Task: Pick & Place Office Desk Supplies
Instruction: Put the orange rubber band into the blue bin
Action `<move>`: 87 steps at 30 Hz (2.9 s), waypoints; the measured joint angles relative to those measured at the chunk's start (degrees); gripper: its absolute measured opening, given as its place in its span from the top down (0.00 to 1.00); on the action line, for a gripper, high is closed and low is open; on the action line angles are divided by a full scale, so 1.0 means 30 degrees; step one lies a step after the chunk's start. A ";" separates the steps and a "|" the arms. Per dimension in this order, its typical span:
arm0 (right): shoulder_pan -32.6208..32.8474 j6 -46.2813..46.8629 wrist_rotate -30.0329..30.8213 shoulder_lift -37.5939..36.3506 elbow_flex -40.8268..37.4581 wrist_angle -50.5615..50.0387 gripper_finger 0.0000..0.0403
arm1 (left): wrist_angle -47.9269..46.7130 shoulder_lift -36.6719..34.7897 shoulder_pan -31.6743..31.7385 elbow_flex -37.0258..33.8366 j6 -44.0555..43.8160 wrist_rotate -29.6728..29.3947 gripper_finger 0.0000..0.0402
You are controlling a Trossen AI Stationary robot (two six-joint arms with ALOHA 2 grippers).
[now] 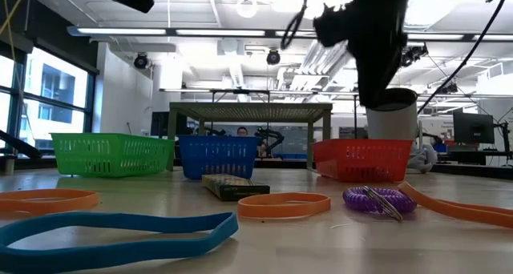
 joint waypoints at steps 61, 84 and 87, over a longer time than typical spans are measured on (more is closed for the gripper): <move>0.7446 -0.1542 0.1085 0.4728 -0.2594 1.0412 0.57 | 0.0733 0.0372 0.0062 -0.0029 0.0072 0.0000 0.68; 0.7344 -0.1909 0.0312 0.4714 -0.2579 1.1215 0.61 | 0.0718 0.0372 0.0055 -0.0022 -0.0104 0.0000 0.68; 0.7340 -0.1980 0.0159 0.4714 -0.2579 1.1216 0.66 | 0.0713 0.0364 0.0055 -0.0099 -0.0167 0.0000 0.68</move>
